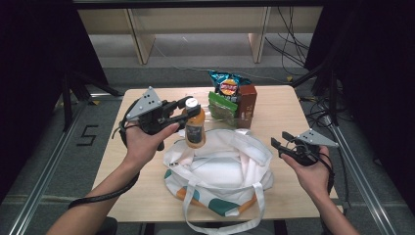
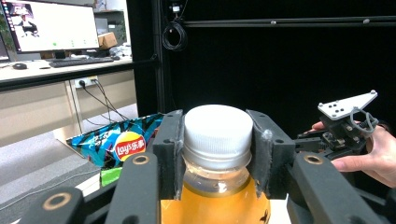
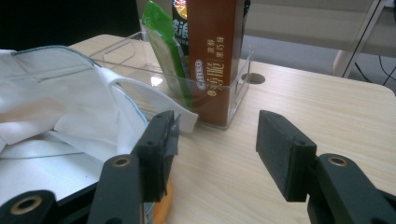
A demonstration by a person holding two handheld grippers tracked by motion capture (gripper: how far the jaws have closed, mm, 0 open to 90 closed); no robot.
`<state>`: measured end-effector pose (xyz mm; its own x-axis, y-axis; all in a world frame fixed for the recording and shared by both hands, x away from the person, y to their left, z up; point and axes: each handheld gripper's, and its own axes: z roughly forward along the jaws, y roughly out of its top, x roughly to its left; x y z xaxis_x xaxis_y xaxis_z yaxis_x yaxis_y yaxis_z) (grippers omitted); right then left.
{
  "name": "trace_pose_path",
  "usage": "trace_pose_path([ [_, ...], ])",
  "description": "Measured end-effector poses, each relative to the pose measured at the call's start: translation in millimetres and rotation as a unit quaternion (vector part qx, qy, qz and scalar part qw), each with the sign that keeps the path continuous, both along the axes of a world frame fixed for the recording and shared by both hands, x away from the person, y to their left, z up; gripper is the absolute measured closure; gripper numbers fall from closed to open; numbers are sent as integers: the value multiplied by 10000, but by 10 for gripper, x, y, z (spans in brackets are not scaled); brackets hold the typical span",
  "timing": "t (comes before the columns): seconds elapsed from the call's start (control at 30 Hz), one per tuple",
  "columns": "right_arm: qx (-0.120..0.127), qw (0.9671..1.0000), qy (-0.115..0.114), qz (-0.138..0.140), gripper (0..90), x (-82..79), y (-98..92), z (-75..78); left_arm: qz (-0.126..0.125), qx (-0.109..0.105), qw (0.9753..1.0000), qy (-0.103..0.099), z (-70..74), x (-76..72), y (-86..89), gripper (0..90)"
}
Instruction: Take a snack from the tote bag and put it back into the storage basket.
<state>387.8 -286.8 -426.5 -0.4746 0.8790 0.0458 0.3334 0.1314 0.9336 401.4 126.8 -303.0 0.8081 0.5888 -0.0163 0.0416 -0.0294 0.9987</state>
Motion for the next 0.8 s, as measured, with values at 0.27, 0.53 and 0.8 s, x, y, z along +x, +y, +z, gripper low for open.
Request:
trace_pose_path([
  [0.27,-38,10000,61,43,479,-2,-6,6,5,-3,10000,-12,11,17,1,585],
  [0.53,-11,9999,61,106,479,12,-8,2,52,-29,10000,-59,47,51,6,585],
  [0.8,55,9999,107,54,479,0,12,-2,135,-62,9999,-73,53,104,12,586],
])
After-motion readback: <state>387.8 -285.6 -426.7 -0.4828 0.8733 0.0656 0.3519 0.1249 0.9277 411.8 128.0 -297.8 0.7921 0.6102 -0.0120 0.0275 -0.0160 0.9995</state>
